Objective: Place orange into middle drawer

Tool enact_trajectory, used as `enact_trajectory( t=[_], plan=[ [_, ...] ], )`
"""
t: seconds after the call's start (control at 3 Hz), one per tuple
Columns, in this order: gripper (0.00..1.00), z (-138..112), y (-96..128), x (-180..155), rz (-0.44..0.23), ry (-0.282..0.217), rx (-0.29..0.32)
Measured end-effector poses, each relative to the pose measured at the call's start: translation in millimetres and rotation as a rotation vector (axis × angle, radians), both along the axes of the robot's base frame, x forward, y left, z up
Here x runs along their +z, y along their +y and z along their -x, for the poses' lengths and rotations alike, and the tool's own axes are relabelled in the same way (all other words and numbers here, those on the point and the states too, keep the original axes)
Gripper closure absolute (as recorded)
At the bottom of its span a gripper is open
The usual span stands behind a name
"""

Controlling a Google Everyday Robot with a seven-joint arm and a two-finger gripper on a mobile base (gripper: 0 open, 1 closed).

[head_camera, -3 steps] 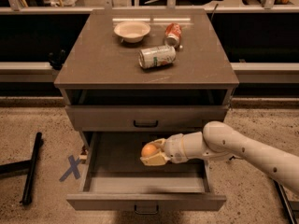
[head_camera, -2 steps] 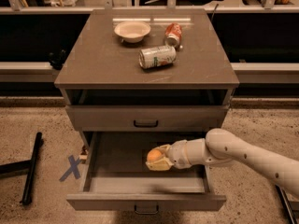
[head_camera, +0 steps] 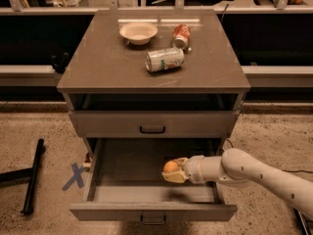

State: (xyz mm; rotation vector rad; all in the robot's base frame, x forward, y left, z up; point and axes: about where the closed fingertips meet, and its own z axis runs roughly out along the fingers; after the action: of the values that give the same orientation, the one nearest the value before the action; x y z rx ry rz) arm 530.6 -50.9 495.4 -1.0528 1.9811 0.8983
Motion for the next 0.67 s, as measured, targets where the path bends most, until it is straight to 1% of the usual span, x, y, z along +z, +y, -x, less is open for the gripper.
enact_trajectory(
  t=[0.33,0.67],
  plan=[
    [1.0,-12,-12,-29,0.008,0.0,-0.062],
    [1.0,-28,-20,-58,0.012,0.0,-0.113]
  ],
)
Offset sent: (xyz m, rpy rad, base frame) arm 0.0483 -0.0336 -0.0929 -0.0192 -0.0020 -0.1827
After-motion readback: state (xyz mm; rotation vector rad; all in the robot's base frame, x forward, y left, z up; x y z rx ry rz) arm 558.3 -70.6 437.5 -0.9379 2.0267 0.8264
